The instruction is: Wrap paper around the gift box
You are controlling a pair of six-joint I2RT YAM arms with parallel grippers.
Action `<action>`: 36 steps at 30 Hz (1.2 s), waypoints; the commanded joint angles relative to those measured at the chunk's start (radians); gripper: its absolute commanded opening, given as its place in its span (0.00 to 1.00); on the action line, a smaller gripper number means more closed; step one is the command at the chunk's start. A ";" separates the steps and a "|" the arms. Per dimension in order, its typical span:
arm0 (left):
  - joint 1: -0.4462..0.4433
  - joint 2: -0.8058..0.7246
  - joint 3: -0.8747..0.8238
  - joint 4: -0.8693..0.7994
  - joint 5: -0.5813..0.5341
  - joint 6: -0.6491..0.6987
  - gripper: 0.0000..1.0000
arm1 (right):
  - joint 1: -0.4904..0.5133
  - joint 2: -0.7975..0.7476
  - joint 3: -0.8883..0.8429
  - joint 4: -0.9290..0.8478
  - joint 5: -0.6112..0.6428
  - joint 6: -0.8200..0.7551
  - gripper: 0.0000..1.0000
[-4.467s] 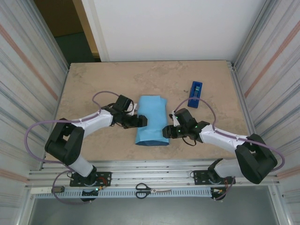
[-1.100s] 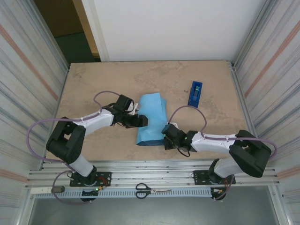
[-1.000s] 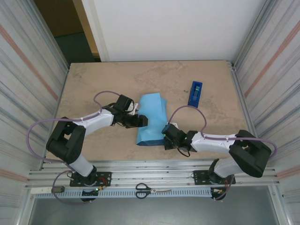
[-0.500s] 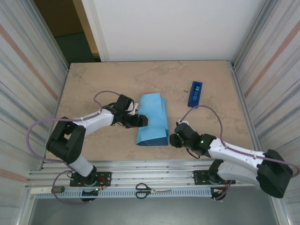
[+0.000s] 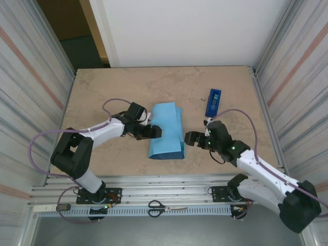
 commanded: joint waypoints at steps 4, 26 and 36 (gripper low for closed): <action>-0.004 -0.019 0.075 -0.024 0.014 0.013 0.82 | -0.053 0.251 0.172 0.020 -0.170 -0.024 1.00; -0.003 -0.254 -0.153 0.034 -0.026 -0.057 0.90 | -0.108 0.755 0.438 -0.053 -0.343 -0.159 0.98; -0.047 -0.295 -0.221 0.073 -0.049 -0.031 0.89 | -0.109 0.775 0.382 -0.049 -0.272 -0.141 0.93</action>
